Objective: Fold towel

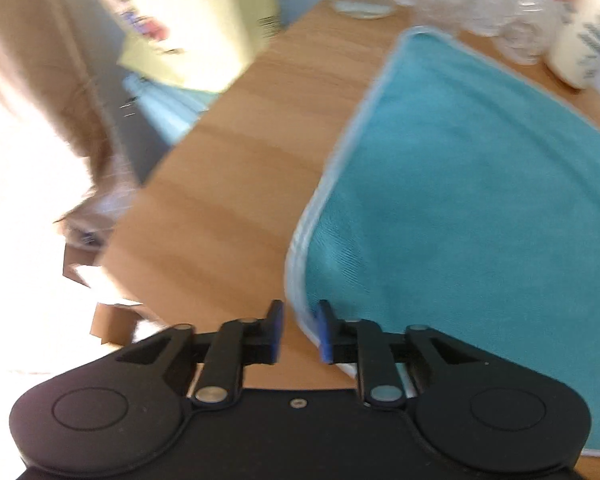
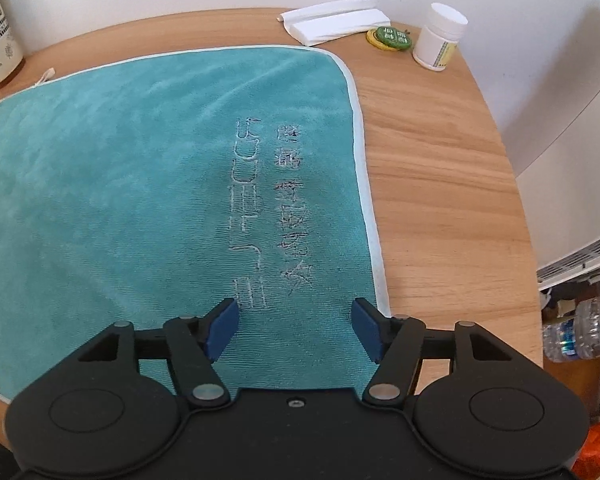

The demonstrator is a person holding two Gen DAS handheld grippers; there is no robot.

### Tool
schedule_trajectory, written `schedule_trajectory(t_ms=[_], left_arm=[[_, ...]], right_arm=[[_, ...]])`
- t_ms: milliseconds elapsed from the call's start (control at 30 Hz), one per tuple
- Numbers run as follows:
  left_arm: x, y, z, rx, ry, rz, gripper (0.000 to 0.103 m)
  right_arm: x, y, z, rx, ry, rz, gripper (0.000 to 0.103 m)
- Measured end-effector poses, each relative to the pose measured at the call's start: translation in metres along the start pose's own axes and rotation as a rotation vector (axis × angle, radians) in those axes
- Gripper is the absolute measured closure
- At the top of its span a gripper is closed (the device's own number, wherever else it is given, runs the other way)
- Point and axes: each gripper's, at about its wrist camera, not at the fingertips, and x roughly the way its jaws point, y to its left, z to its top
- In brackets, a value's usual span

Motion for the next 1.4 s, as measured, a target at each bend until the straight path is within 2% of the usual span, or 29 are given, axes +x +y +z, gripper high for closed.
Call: schedule_trajectory(t_ms=[100,133,167,267,367,433,567,633,700,733,967,1300,1400], left_arm=[[0.0,0.016,0.001,-0.023,-0.003,0.019,0.05],[-0.001,0.021,0.002,-0.038,0.001,0.012,0.046],[-0.001,0.026,0.003,-0.052,0.004,0.006,0.037],[0.002,0.029,0.007,-0.058,0.016,-0.019,0.031],[0.003,0.022,0.013,-0.011,0.015,-0.041,0.026],[0.003,0.014,0.015,0.036,-0.005,-0.047,0.024],[0.005,-0.005,0.023,0.134,-0.009,-0.074,0.024],[0.005,-0.012,0.025,0.168,-0.023,-0.067,0.019],[0.005,-0.018,0.026,0.194,-0.042,-0.068,0.002],[0.005,-0.021,0.027,0.204,-0.045,-0.07,0.0],[0.015,-0.029,0.026,0.252,-0.017,-0.062,0.001],[0.023,-0.015,0.031,0.173,0.047,-0.135,0.001],[0.023,-0.012,0.031,0.144,0.061,-0.144,0.001]], right_arm=[[0.0,-0.001,0.0,0.027,0.006,-0.005,0.035],[0.0,-0.003,0.0,0.054,0.011,-0.002,0.035],[0.0,-0.005,0.0,0.072,0.011,0.0,0.034],[0.001,-0.009,-0.001,0.116,0.012,0.005,0.031],[-0.001,-0.01,-0.006,0.14,0.005,-0.019,0.032],[-0.008,-0.008,-0.013,0.13,-0.006,-0.085,0.033],[-0.03,-0.016,-0.033,0.175,-0.056,-0.104,0.033],[-0.035,-0.024,-0.042,0.236,-0.063,-0.093,0.033],[-0.039,-0.032,-0.051,0.298,-0.07,-0.074,0.033],[-0.039,-0.036,-0.058,0.339,-0.069,-0.07,0.033],[-0.029,-0.053,-0.08,0.507,-0.058,-0.006,0.033],[-0.022,-0.051,-0.082,0.529,-0.078,-0.006,0.034],[-0.023,-0.051,-0.081,0.526,-0.085,0.0,0.041]])
